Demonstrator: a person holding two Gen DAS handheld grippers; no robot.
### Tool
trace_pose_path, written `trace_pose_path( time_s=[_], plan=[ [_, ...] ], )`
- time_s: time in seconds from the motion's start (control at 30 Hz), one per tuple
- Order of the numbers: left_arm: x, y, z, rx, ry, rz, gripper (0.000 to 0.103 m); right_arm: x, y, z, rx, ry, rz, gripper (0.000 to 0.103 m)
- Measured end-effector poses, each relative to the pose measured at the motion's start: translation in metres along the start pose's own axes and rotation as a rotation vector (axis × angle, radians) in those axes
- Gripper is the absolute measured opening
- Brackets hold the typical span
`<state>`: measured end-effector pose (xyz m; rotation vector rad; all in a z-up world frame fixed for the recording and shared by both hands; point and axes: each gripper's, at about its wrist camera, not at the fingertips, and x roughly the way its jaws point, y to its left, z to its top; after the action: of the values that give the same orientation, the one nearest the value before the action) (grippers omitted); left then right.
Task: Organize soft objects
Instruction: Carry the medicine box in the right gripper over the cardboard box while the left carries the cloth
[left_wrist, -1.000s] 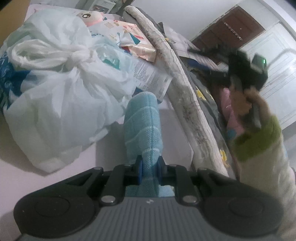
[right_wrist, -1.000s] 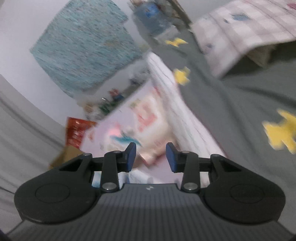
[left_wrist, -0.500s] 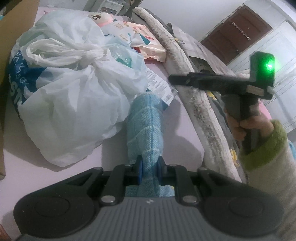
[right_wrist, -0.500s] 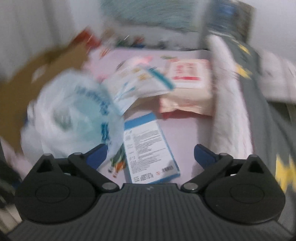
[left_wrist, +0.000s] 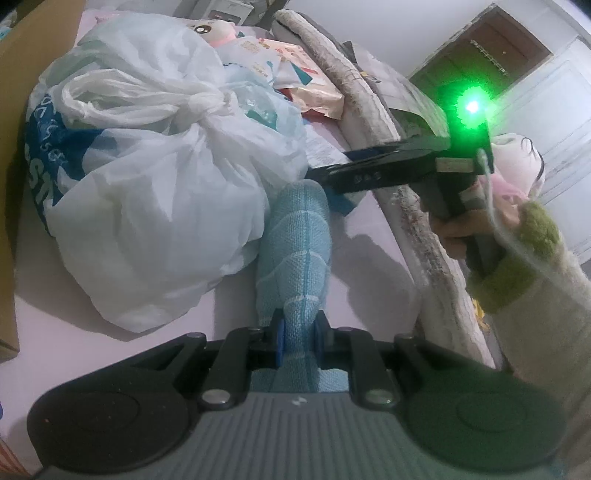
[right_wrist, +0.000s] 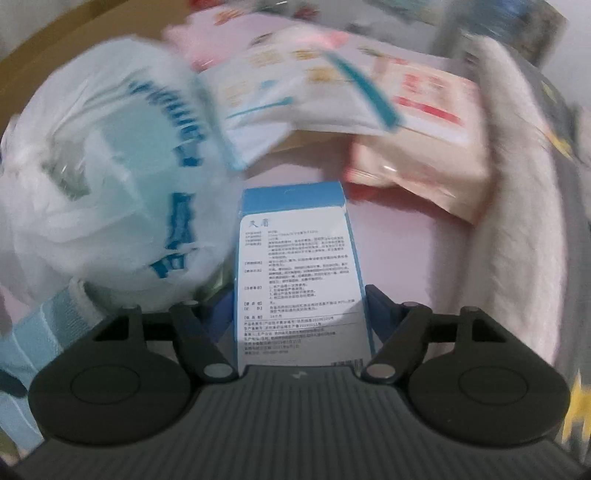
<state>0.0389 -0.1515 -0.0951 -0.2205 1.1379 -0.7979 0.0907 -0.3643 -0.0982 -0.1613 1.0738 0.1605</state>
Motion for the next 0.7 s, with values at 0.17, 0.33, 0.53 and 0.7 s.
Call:
trace_pose_path(
  time_s=[0.17,0.33,0.53,0.7],
  plan=[
    [-0.007,-0.008,0.0,-0.001,-0.008,-0.064,0.016,-0.035,-0.039,-0.036,0.3,-0.098,0.087,0.072],
    [-0.027,-0.013,0.001,-0.056,-0.021,-0.167,0.016,-0.078,-0.069,-0.088,0.612,-0.257,0.257,0.072],
    [-0.075,-0.016,0.002,-0.084,-0.113,-0.218,0.016,-0.117,-0.06,-0.12,0.76,-0.422,0.414,0.072],
    [-0.129,-0.005,0.004,-0.101,-0.245,-0.179,0.016,-0.14,-0.03,-0.103,0.719,-0.523,0.517,0.072]
  ],
)
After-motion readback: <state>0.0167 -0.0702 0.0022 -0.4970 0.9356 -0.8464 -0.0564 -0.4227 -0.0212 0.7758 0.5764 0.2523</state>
